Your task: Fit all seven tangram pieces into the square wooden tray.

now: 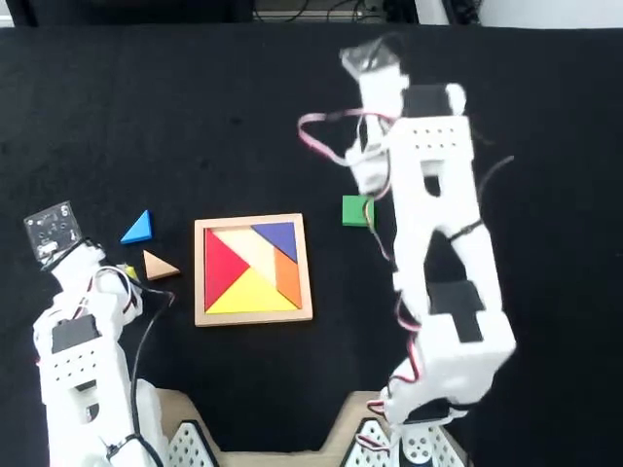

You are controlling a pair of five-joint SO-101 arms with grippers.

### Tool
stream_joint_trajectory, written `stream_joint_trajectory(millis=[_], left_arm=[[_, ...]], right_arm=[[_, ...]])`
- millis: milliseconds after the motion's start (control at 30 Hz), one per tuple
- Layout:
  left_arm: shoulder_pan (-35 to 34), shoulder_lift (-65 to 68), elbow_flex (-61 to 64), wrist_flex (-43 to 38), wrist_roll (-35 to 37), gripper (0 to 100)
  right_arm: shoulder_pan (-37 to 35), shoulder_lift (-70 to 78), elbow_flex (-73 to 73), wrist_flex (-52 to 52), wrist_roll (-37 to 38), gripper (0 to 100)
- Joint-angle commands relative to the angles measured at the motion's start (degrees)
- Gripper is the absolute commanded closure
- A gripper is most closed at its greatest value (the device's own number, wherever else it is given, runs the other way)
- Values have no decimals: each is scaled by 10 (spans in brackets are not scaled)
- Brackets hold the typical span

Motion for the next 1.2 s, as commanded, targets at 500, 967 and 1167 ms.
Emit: stream_joint_trajectory(millis=[500, 967, 1167], left_arm=[[72, 3, -135, 137, -322, 834], [140, 117, -294, 259, 98, 830], [147, 253, -318, 247, 264, 709]], right_arm=[[55, -164, 496, -470, -42, 987], [73, -89, 458, -475, -42, 987], [73, -89, 459, -474, -39, 987]])
